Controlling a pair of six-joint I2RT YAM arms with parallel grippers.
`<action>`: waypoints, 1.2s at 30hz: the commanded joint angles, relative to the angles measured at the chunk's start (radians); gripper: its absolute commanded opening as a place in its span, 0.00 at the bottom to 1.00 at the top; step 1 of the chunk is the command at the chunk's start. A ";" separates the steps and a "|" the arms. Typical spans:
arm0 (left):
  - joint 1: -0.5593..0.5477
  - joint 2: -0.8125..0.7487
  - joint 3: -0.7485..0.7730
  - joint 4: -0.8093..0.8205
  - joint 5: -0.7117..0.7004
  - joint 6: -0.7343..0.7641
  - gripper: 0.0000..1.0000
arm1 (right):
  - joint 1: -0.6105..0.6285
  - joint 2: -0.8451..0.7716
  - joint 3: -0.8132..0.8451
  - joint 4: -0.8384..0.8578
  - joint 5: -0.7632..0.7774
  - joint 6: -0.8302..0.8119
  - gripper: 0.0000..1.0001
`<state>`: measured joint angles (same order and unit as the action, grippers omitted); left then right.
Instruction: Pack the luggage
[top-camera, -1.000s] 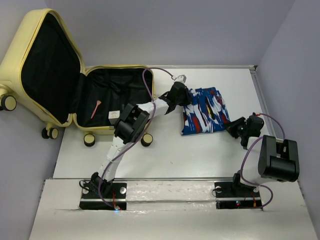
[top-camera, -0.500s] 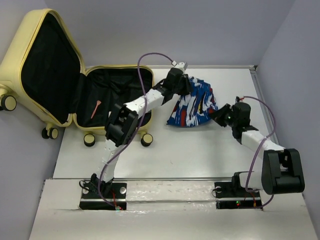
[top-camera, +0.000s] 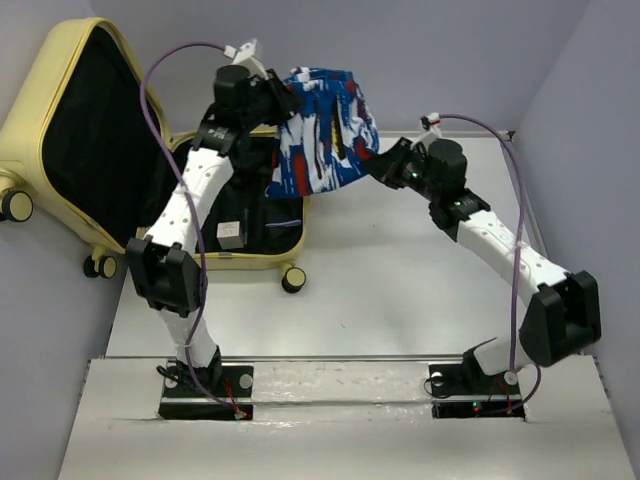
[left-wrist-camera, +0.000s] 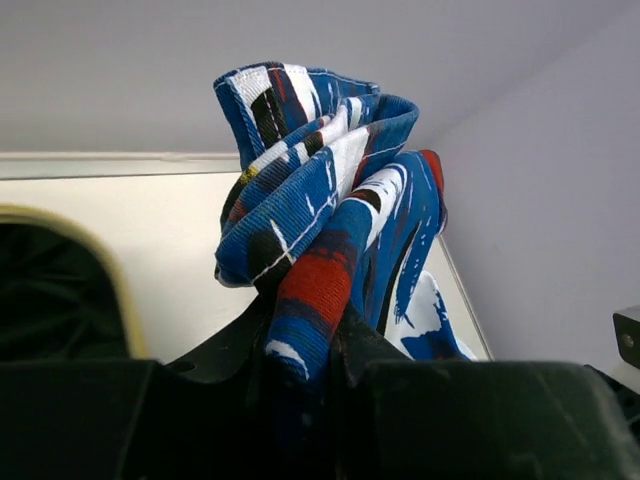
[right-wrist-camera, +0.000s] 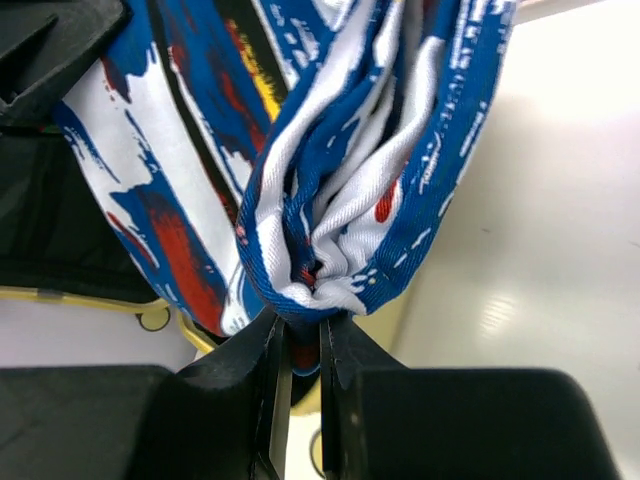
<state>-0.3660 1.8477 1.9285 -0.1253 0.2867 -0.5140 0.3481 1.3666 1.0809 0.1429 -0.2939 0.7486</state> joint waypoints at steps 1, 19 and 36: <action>0.162 -0.175 -0.091 0.033 0.032 -0.041 0.06 | 0.145 0.191 0.158 0.012 -0.016 0.000 0.07; 0.265 -0.803 -0.471 -0.092 -0.590 0.193 0.99 | 0.336 0.684 0.680 -0.244 -0.059 -0.227 0.96; 0.473 -1.014 -0.956 -0.047 -1.294 0.305 0.93 | 0.354 0.410 0.427 -0.155 -0.165 -0.336 0.95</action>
<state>0.0395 0.7319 0.9245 -0.2752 -0.8883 -0.2512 0.6952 1.8149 1.5291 -0.0612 -0.3862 0.4553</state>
